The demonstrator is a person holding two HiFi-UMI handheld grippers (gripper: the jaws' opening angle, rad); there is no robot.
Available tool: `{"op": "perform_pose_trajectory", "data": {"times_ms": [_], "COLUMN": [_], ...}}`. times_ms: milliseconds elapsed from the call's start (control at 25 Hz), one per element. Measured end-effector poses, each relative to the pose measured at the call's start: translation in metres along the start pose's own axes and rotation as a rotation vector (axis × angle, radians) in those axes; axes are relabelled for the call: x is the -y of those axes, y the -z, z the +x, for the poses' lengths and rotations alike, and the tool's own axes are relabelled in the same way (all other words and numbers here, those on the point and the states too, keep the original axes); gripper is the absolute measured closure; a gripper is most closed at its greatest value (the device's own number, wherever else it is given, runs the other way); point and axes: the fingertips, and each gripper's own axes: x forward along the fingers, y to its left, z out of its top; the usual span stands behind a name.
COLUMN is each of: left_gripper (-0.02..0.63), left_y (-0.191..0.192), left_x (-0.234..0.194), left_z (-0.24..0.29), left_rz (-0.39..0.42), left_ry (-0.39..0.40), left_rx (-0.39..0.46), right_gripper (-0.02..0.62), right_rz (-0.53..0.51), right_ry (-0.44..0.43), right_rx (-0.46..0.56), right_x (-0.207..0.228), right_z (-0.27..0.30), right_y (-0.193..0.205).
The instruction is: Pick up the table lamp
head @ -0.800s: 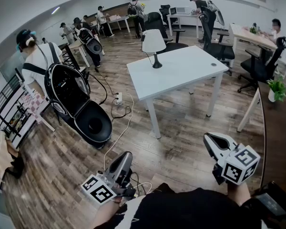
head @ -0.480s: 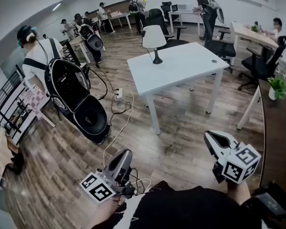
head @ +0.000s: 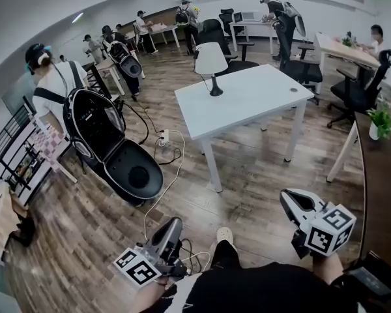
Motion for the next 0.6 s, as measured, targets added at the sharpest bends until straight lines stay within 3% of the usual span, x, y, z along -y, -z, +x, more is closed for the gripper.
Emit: {"op": "perform_pose_trajectory", "data": {"times_ms": [360, 600], "left_gripper": [0.592, 0.592], "left_y": [-0.020, -0.041], "left_x": [-0.055, -0.109], "left_z": [0.051, 0.116], "left_rz": [-0.047, -0.069], "left_ry": [0.019, 0.042], "left_rx": [-0.005, -0.032], "right_gripper": [0.583, 0.583], "right_rz": [0.017, 0.075], "right_ry": [0.050, 0.070], "right_rx": [-0.033, -0.030], "right_x": [0.034, 0.071], "right_z": [0.048, 0.103], "right_y": [-0.013, -0.028]}}
